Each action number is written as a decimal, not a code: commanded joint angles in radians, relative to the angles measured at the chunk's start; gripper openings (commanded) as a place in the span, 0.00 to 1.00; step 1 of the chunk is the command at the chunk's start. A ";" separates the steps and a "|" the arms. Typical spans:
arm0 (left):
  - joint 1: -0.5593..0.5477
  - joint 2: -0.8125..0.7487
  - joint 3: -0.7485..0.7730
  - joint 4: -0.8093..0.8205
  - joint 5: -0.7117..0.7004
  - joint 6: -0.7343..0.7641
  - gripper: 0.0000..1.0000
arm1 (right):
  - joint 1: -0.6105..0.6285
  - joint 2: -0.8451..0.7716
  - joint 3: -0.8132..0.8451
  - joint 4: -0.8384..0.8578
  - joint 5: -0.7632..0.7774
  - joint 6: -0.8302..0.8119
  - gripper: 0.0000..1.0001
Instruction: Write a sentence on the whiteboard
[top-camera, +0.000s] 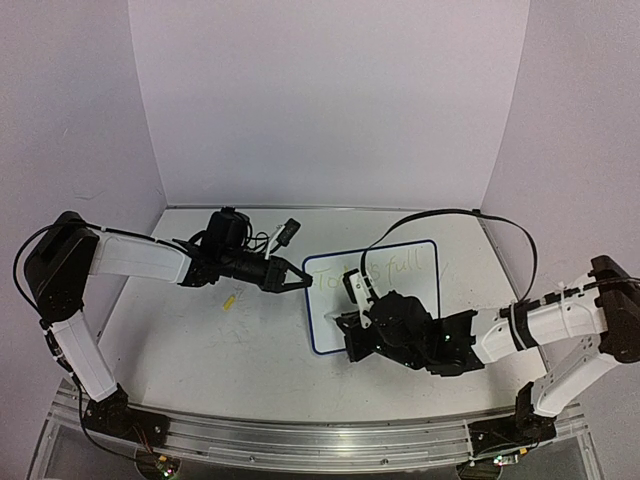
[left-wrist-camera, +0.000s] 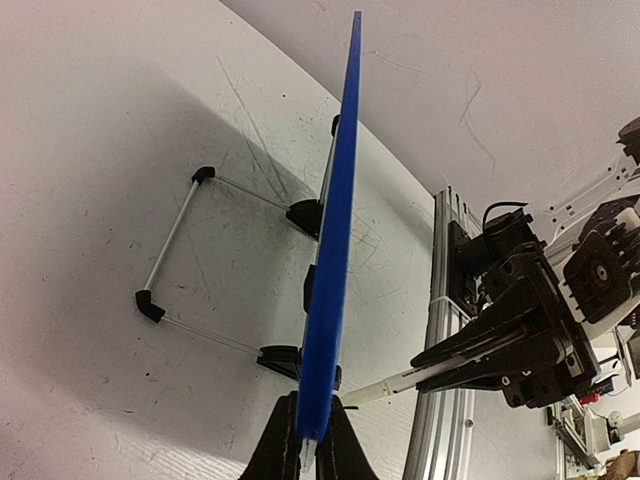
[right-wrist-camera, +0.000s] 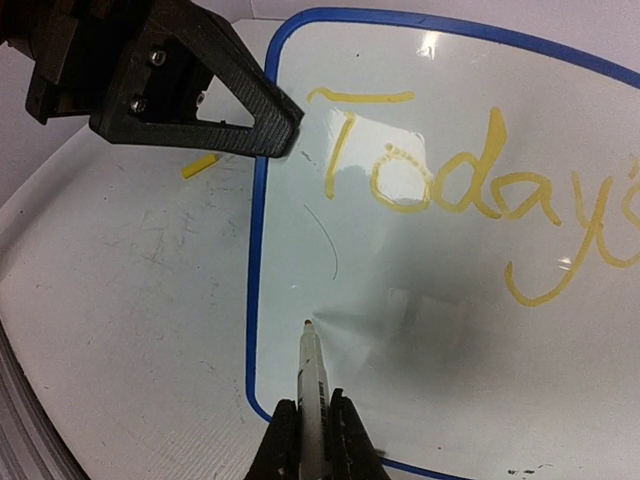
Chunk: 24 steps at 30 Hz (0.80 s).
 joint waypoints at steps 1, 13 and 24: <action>0.001 -0.004 0.030 -0.033 -0.021 0.012 0.00 | 0.000 0.035 0.052 0.041 0.030 0.009 0.00; -0.001 -0.009 0.032 -0.035 -0.023 0.014 0.00 | 0.000 0.036 0.010 0.027 -0.008 0.031 0.00; -0.002 -0.007 0.030 -0.035 -0.024 0.015 0.00 | 0.000 0.027 -0.023 0.004 -0.010 0.054 0.00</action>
